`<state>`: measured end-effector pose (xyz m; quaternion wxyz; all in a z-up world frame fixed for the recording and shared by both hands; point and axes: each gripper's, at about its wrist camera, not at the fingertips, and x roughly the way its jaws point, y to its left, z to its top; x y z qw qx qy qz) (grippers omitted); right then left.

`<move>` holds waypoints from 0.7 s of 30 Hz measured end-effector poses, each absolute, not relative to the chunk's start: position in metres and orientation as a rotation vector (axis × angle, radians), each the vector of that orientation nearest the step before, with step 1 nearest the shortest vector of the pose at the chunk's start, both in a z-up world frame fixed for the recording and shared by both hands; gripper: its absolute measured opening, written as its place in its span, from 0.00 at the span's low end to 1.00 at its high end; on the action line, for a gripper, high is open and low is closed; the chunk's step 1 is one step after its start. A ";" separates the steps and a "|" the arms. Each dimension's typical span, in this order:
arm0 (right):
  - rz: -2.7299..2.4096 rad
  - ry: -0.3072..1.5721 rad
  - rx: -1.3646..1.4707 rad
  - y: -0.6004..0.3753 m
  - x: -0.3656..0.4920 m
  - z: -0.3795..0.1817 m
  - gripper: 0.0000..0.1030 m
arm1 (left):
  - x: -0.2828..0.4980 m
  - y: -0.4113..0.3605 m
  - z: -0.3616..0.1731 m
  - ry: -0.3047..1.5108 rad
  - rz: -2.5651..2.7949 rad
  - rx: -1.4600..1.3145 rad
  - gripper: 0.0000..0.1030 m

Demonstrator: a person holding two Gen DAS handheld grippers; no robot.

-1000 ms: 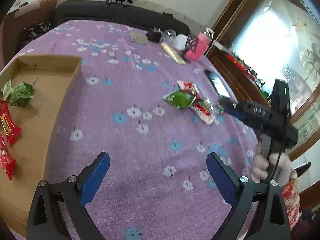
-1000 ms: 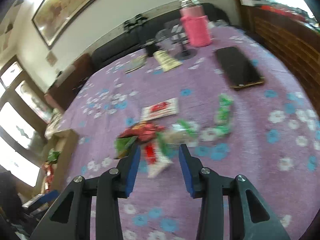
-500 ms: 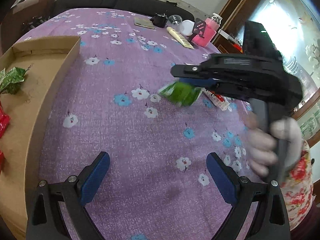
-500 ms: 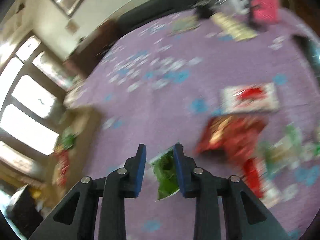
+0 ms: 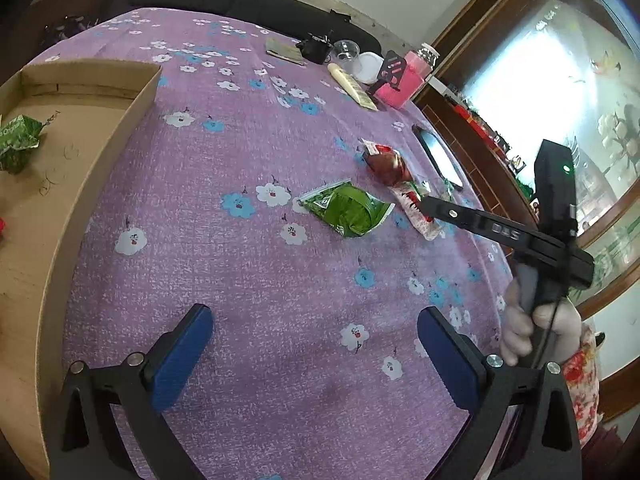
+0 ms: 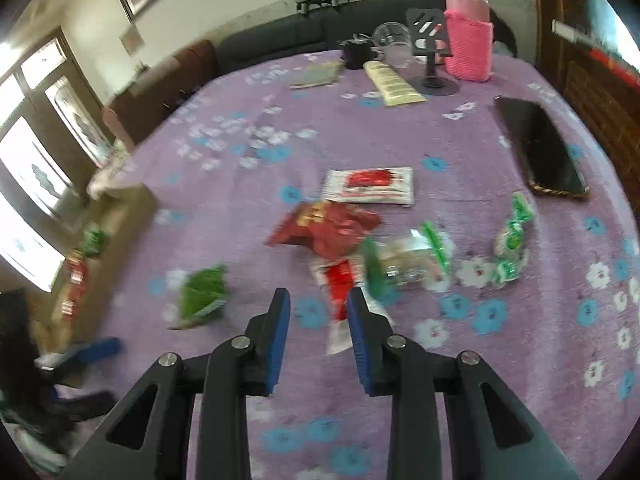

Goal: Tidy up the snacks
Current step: 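Return both tools to the table and approach the remaining snacks, then grasp a green snack bag with the left tool while the right tool grasps a red-and-white packet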

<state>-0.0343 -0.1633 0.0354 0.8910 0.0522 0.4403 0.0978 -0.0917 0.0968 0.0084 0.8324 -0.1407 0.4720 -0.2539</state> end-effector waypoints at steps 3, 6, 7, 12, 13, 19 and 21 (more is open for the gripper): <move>0.181 0.904 0.074 -0.157 -0.024 0.029 0.33 | -0.091 0.093 0.011 1.028 -0.533 -0.271 0.99; 0.167 0.898 0.060 -0.150 -0.014 0.021 0.34 | -0.088 0.093 0.012 1.047 -0.574 -0.313 0.98; 0.160 0.901 0.064 -0.149 -0.011 0.019 0.34 | -0.086 0.092 0.014 1.043 -0.566 -0.299 0.98; 0.156 0.885 0.077 -0.145 -0.008 0.014 0.37 | -0.073 0.084 0.023 1.013 -0.520 -0.237 0.97; 0.161 0.881 0.077 -0.145 -0.008 0.014 0.37 | -0.069 0.081 0.024 1.008 -0.513 -0.221 0.97; 0.170 0.850 0.127 -0.155 -0.016 0.012 0.22 | -0.047 0.052 0.028 0.965 -0.489 -0.073 0.97; 0.173 0.840 0.145 -0.158 -0.018 0.014 0.22 | -0.040 0.042 0.027 0.948 -0.492 -0.021 0.97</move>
